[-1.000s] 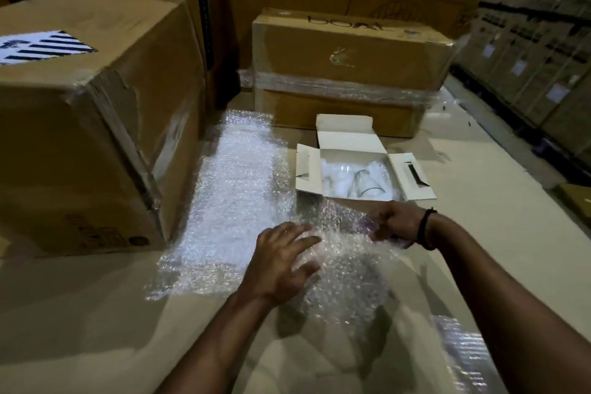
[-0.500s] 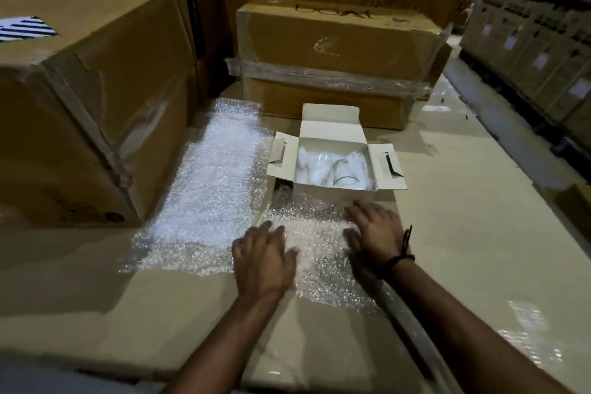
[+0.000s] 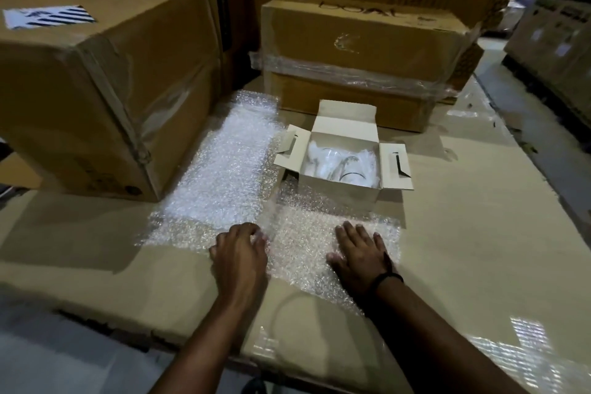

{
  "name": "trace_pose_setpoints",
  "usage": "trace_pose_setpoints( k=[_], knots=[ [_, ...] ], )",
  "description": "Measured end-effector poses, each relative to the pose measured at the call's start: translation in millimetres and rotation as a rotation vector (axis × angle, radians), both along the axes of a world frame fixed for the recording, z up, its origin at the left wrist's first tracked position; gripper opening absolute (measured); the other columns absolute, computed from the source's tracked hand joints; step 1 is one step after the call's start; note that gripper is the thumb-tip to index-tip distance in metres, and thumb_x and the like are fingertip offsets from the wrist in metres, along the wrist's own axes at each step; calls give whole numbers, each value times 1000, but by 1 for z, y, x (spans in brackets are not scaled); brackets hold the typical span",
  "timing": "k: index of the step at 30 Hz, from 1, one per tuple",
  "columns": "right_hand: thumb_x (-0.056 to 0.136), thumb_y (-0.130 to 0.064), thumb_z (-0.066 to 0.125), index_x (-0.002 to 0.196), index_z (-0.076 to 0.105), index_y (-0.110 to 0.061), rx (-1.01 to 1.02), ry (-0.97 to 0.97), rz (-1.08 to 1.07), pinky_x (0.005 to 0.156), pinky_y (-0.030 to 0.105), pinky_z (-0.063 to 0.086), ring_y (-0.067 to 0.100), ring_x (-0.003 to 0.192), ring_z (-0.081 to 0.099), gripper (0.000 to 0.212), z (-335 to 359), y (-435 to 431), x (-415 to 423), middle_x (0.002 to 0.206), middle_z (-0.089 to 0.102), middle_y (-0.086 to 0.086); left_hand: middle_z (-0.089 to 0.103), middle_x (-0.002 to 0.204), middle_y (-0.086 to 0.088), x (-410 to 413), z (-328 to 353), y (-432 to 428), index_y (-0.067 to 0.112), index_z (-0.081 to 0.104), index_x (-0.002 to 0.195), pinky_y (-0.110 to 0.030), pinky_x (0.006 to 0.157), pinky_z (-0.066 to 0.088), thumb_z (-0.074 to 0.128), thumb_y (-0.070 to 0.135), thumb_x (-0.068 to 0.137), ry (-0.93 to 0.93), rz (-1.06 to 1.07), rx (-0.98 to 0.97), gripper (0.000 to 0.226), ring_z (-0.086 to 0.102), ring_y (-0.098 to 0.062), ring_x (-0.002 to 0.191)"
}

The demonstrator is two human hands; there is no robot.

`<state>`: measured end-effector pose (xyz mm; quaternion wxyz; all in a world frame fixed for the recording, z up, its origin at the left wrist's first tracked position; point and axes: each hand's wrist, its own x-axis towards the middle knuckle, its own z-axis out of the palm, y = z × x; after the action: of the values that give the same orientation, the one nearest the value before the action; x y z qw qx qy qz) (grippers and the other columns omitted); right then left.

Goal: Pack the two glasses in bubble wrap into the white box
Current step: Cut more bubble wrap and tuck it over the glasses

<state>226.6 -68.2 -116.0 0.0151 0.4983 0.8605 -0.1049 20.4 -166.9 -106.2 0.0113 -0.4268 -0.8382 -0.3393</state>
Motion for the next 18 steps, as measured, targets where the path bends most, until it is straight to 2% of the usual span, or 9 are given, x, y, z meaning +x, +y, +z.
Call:
trace_pose_setpoints(
  k=[2,4,6,8,10,11,14,16,18],
  knots=[
    [86,-57,25,141,41,-23,32,147,-36,115,37,20,19,139,31,67,12,4,-4,150,38,2,66,84,-1,7,3,-3,19,66,90,-37,70,44,67,9,87,-115,-117,187,10,57,-26,81],
    [86,-66,34,122,61,-21,-67,479,-202,100,36,43,21,115,57,63,32,11,-11,125,63,4,65,83,1,15,3,-6,15,67,89,-35,69,43,65,7,88,-95,-233,299,9,55,-20,79],
    [71,-84,43,113,63,-20,-262,796,-362,87,42,53,19,98,64,79,54,17,-24,110,68,3,65,85,2,21,0,-8,14,66,86,-34,70,43,62,9,86,-13,-358,360,6,55,-18,79],
    [56,-93,47,123,56,-18,-351,842,-368,85,46,55,22,97,65,101,73,23,-39,119,64,4,65,86,1,28,0,-8,13,67,87,-33,71,45,61,10,84,56,-470,398,7,56,-20,79],
    [58,-78,66,129,50,-16,-369,789,-332,76,45,57,28,90,67,96,87,25,-53,118,63,7,66,87,-1,36,3,-5,11,66,87,-32,72,45,59,9,83,119,-588,431,9,57,-21,79],
    [65,-58,77,128,49,-16,-367,780,-326,67,43,58,29,81,69,81,90,27,-57,110,65,9,66,88,-1,39,4,-4,11,66,88,-32,73,46,60,10,83,151,-643,441,8,57,-21,80],
    [78,-3,69,130,46,-16,-414,829,-378,53,42,58,31,60,69,58,88,37,-49,89,68,19,66,104,0,45,5,-5,13,66,102,-30,84,46,61,45,89,105,-728,429,35,58,-16,95],
    [77,4,69,130,45,-18,-435,881,-430,52,40,57,31,58,68,62,84,43,-30,89,67,21,59,118,6,43,6,-5,21,62,115,-27,93,41,41,69,89,-52,-720,424,58,55,-14,109],
    [75,4,72,129,46,-17,-438,902,-492,48,35,54,26,52,67,64,76,48,-6,84,67,20,52,126,11,42,4,1,30,58,123,-32,96,40,30,69,93,-121,-732,391,56,50,-14,117]
  ],
)
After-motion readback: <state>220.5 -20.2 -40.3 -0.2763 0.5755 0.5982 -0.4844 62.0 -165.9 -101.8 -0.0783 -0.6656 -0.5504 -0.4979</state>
